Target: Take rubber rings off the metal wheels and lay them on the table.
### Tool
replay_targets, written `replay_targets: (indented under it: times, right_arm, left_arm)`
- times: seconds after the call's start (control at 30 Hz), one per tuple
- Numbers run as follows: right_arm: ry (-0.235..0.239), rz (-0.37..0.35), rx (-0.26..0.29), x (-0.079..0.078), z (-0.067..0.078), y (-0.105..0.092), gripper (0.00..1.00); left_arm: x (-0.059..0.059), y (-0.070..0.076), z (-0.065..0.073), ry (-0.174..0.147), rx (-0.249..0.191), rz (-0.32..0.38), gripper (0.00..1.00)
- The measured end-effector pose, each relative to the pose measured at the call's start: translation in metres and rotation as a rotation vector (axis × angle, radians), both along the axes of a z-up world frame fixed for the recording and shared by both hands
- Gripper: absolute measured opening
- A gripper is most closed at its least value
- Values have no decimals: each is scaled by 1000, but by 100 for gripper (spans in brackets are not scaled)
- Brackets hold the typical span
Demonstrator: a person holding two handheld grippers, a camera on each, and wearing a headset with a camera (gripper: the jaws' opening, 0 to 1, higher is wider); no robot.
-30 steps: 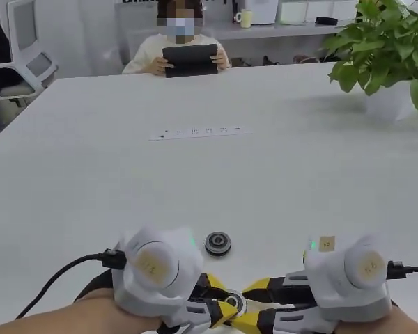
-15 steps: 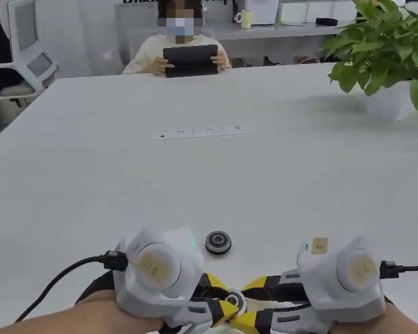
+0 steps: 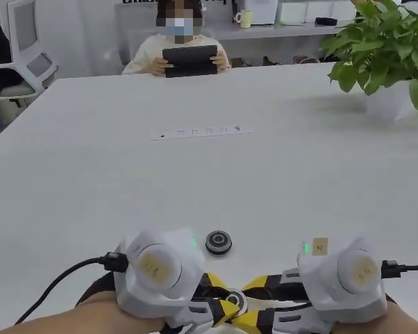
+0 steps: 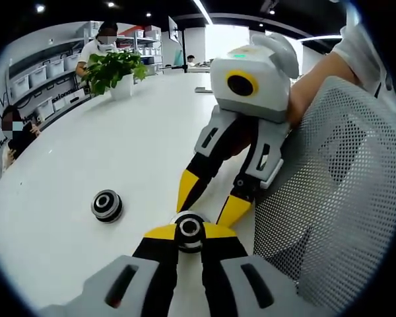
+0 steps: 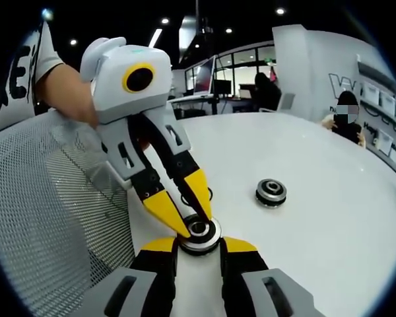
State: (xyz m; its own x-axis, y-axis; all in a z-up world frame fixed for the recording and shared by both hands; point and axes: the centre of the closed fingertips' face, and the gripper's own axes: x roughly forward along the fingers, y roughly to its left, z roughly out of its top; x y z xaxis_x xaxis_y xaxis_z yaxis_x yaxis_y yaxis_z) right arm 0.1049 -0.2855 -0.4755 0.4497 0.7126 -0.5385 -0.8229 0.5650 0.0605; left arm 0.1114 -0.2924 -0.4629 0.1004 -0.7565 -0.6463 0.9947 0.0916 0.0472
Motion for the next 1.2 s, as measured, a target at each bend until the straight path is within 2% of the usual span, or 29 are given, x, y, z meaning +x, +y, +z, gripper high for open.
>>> replay_targets:
  times: [0.17, 0.27, 0.3, 0.43, 1.0, 1.2]
  right_arm:
    - [-8, 6, -24, 0, 0, 0, 22]
    - [-6, 5, -84, -1, -5, -6, 20]
    - [-3, 2, -61, 0, -3, -5, 20]
    - [15, -8, -43, 0, -3, -6, 20]
    - [19, -9, -75, -3, -4, -6, 16]
    - [29, -19, -62, -3, -4, -6, 15]
  left_arm:
    - [0, 0, 0, 0, -2, 2, 7]
    - [0, 0, 0, 0, -3, 4, 7]
    - [0, 0, 0, 1, -4, 5, 7]
    - [0, 0, 0, 2, -5, 8, 7]
    - [0, 0, 0, 5, -6, 12, 7]
    - [0, 0, 0, 5, -7, 14, 7]
